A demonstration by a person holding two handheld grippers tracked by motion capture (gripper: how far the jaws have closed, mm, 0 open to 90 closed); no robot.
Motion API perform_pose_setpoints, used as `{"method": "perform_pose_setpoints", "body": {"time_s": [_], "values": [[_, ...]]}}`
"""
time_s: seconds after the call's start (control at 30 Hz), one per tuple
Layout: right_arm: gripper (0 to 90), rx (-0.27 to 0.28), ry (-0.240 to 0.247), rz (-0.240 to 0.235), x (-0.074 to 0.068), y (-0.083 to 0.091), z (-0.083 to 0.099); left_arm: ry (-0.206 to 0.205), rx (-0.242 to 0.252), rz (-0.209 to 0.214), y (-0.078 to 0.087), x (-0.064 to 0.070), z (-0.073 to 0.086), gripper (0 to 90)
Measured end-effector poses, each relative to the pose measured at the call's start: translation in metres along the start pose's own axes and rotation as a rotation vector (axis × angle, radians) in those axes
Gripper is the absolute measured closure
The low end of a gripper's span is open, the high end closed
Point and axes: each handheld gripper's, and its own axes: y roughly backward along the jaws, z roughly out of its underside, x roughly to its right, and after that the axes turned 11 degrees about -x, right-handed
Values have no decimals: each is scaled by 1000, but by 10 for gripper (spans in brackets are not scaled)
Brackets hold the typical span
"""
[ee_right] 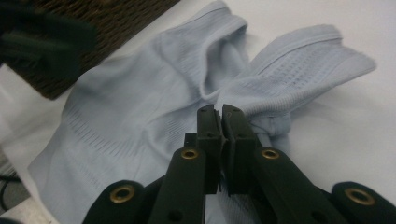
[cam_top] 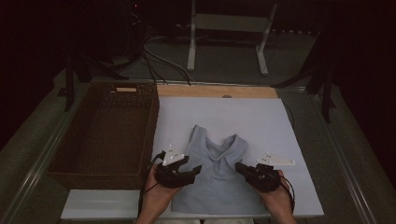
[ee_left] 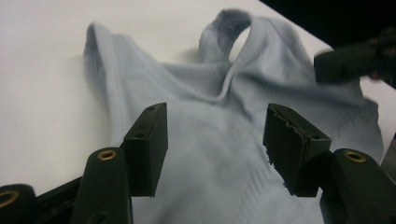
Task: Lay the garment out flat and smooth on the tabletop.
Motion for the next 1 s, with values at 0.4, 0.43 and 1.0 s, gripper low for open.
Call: {"method": "perform_pose_setpoints", "body": {"time_s": [0.4, 0.43, 1.0], "values": [[875, -32, 58, -42, -15, -7, 8, -44, 7, 49, -28, 13, -39, 422], [875, -34, 62, -44, -17, -8, 8, -52, 3, 63, -33, 15, -43, 422], [875, -46, 104, -63, -25, -9, 9, -73, -70, 83, -74, 26, -63, 432]]}}
